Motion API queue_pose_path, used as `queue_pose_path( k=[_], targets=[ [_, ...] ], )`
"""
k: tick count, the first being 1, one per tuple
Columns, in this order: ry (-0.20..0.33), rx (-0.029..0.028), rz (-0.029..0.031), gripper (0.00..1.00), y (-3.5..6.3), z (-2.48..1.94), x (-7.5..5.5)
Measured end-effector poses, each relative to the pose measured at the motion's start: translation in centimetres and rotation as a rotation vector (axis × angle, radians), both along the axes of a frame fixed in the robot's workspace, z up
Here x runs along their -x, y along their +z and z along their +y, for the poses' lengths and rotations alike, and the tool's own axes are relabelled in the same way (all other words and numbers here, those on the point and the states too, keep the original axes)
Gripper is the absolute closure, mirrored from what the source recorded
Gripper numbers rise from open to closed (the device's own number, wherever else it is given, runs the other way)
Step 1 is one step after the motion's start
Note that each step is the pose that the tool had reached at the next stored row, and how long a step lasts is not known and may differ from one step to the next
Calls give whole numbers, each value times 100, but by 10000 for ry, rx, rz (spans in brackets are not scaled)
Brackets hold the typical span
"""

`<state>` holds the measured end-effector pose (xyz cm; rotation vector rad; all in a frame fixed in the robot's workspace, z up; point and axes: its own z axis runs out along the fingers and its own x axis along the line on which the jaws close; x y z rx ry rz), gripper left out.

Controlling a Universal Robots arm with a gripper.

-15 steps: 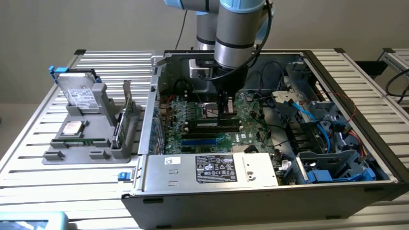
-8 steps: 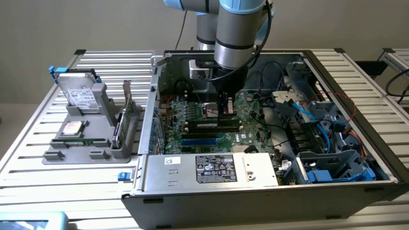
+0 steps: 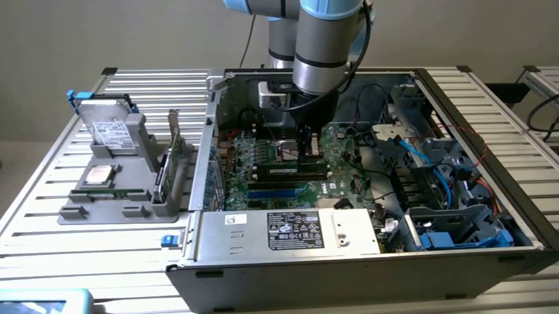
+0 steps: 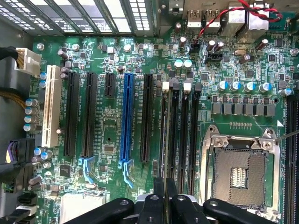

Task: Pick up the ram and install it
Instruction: 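Insert the ram into the slot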

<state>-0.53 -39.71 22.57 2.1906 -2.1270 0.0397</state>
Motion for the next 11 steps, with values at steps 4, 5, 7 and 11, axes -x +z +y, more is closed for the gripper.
queue_pose_path(
  k=[4,5,7,11],
  targets=[
    [0,-5,-1,87,-2,-5,0],
    [0,-3,-1,87,-1,-5,0],
    [1,-1,-1,87,-1,-6,0],
    [15,-1,-1,87,-1,-6,0]
  ],
)
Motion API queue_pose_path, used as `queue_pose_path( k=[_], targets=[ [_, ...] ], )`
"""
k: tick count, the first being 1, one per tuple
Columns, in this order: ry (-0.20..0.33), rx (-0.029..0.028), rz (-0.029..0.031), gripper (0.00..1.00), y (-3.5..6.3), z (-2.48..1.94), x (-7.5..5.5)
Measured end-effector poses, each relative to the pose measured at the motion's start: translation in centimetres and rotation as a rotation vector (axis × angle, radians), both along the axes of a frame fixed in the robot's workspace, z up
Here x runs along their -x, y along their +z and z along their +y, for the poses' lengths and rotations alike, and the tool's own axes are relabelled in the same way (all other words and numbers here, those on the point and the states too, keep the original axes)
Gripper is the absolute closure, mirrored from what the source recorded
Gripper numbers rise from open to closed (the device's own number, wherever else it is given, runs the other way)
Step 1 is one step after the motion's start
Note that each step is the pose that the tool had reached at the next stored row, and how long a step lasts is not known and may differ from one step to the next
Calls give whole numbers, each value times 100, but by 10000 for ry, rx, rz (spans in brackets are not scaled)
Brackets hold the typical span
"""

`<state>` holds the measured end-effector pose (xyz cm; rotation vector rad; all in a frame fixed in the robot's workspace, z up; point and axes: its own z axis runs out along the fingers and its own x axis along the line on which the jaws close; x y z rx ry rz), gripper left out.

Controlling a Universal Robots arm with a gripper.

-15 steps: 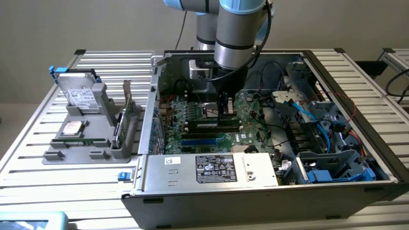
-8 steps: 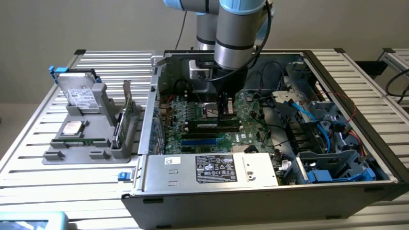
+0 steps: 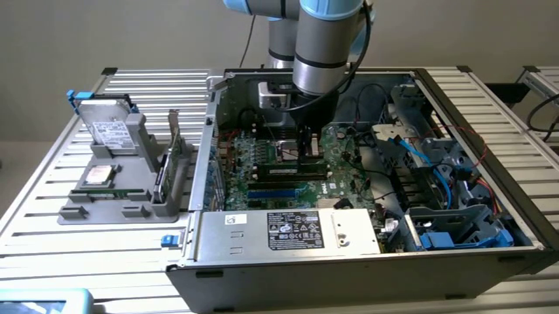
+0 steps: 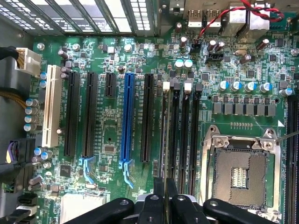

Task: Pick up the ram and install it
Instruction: 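Insert the ram into the slot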

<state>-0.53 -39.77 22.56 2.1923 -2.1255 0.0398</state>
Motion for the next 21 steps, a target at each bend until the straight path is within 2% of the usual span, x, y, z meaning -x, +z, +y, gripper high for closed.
queue_pose_path(
  k=[21],
  targets=[
    [32,-1,-6,87,7,0,4]
  ],
)
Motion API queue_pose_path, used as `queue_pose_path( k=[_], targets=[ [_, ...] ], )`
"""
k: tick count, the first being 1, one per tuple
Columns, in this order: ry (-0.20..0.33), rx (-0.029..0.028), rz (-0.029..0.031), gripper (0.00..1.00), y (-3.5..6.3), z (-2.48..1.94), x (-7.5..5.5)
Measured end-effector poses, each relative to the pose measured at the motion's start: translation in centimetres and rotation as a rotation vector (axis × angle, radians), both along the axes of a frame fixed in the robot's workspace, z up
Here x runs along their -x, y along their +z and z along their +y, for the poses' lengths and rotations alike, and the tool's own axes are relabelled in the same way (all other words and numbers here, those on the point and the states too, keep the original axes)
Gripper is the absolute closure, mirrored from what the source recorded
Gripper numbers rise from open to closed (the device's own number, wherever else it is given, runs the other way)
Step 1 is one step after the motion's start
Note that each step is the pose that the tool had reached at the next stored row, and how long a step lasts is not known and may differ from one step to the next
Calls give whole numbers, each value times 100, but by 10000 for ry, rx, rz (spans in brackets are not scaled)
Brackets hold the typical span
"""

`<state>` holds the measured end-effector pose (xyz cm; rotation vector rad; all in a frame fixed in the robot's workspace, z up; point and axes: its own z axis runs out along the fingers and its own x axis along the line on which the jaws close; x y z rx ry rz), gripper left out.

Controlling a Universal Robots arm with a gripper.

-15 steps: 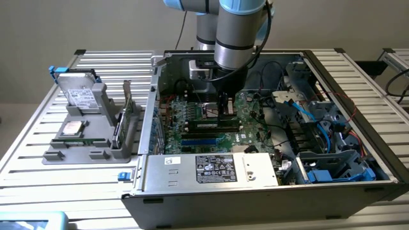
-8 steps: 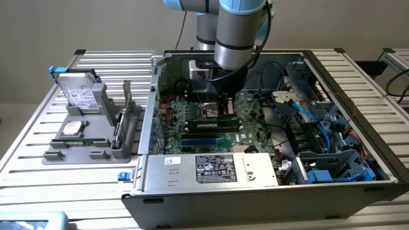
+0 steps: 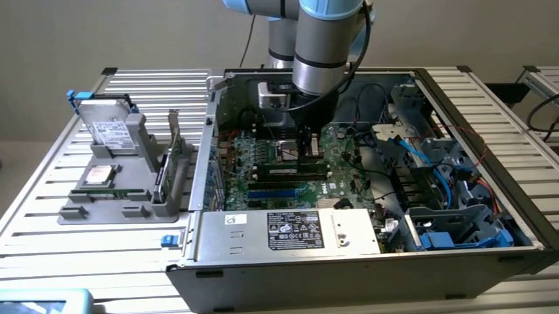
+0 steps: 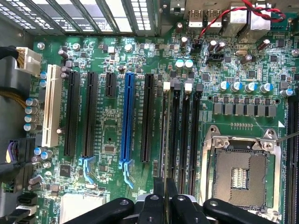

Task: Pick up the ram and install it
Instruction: 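Insert the ram into the slot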

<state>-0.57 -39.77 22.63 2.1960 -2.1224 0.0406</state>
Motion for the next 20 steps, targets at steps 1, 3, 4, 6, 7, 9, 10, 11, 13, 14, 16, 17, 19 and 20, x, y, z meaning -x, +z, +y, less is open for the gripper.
queue_pose_path(
  k=[1,3,4,6,7,9,10,11,13,14,16,17,19,20],
  targets=[
    [1,1,0,87,7,0,0],
    [0,-1,-1,87,15,0,0],
    [1,-2,-4,87,15,0,0],
    [1,-1,-8,87,16,-1,-1],
    [1,0,-9,87,16,-1,0],
    [0,0,-11,87,16,-1,0],
    [1,-4,-11,87,16,-1,0],
    [0,-11,-11,87,17,-1,0],
    [0,-20,-12,87,16,-1,0],
    [0,-23,-13,87,16,-1,0],
    [2,-21,-12,87,16,-1,0],
    [1,-20,-11,87,16,-1,0],
    [1,-21,-12,87,14,-1,0],
    [1,-23,-12,87,13,-1,0]
  ],
)
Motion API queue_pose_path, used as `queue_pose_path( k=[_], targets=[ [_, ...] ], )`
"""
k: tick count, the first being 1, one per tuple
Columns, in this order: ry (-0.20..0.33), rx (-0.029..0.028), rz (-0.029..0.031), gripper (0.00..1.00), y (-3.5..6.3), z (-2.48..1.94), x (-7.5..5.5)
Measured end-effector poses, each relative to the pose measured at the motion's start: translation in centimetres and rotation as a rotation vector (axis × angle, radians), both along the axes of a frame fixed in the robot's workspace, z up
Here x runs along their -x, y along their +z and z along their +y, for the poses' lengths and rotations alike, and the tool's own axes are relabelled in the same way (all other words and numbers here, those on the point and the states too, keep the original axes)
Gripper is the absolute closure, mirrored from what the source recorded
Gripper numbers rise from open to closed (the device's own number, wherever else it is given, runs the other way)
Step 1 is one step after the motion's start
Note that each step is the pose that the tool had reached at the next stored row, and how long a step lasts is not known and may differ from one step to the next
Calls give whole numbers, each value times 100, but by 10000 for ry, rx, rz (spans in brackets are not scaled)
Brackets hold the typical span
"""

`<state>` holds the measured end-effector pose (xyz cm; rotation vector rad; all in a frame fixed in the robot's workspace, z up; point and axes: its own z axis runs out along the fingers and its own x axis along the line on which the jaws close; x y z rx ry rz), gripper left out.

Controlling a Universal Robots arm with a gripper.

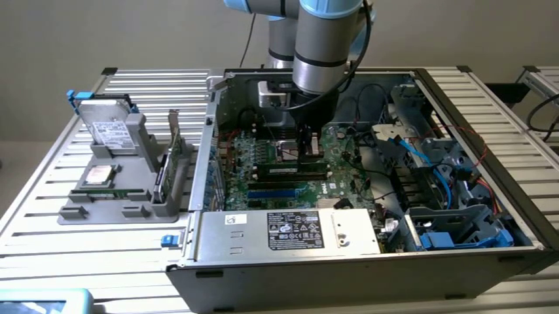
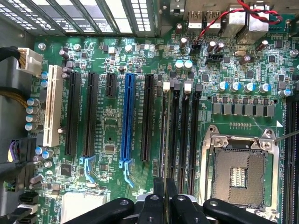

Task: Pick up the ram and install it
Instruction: 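Insert the ram into the slot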

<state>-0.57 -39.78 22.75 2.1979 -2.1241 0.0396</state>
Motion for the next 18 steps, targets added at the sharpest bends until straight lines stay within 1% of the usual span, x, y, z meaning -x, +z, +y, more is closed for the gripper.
queue_pose_path(
  k=[2,10,18],
  targets=[
    [0,0,-18,87,-3,0,1],
    [0,-1,-61,87,-6,0,8],
    [0,1,-83,87,-10,-1,16]
  ],
)
